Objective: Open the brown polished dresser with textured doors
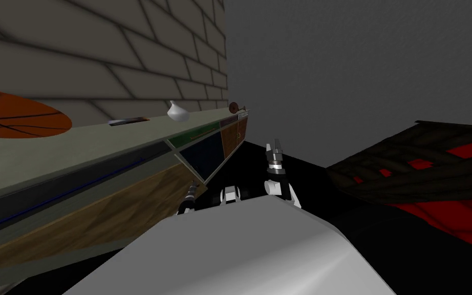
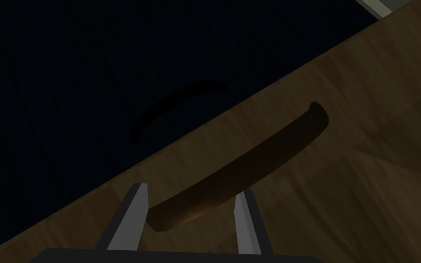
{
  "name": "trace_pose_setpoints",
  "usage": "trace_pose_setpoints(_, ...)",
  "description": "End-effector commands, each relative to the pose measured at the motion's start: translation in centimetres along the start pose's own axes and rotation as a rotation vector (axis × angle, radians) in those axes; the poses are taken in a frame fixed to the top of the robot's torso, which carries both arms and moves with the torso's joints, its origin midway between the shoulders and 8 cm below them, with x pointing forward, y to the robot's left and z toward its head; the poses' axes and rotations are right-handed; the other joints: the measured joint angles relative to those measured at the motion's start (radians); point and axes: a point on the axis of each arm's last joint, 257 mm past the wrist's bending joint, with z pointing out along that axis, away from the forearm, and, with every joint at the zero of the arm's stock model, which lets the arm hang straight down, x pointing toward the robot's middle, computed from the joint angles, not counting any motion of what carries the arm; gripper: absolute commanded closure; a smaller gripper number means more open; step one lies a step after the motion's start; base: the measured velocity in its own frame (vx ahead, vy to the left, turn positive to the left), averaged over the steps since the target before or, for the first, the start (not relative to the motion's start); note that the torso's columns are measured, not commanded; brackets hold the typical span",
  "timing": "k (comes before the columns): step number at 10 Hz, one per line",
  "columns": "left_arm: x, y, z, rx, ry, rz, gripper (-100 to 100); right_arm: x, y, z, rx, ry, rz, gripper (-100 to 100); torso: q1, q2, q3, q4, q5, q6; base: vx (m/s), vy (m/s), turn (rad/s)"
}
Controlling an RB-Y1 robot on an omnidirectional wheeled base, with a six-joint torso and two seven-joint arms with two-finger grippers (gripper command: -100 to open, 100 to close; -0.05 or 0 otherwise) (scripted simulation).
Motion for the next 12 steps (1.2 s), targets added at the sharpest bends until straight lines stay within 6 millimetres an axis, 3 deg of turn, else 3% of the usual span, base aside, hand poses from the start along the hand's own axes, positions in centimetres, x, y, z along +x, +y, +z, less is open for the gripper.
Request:
trace_pose_setpoints(1,2.1,-1.6,0.6,0.034,0.055,0.013,100,0.0,0.0,0.0,0.000,0.000,0.000,0,0.001,0.000,0.000,0.001,0.000,0.001,-0.264,0.045,-0.126)
trace_pose_setpoints(3,2.2,-1.3,0.4,0.023,0.059,0.022,100,0.0,0.0,0.0,0.000,0.000,0.000,0,-0.001,-0.005,-0.002,0.001,-0.001,-0.001,-0.123,-0.005,-0.031)
trace_pose_setpoints(4,4.2,-2.0,0.3,0.042,0.107,0.043,100,0.0,0.0,0.0,0.000,0.000,0.000,0,0.001,-0.009,-0.005,0.000,-0.002,-0.001,-0.166,0.072,-0.154)
trace_pose_setpoints(5,4.2,-2.0,0.3,0.042,0.107,0.043,100,0.0,0.0,0.0,0.000,0.000,0.000,0,0.004,-0.002,-0.001,0.000,0.002,0.004,-0.198,0.095,-0.122)
trace_pose_setpoints(12,10.1,-5.0,-0.4,0.124,0.253,0.098,100,0.0,0.0,0.0,0.000,0.000,0.000,0,0.003,-0.004,-0.001,-0.002,0.001,0.000,-0.221,0.085,-0.125)
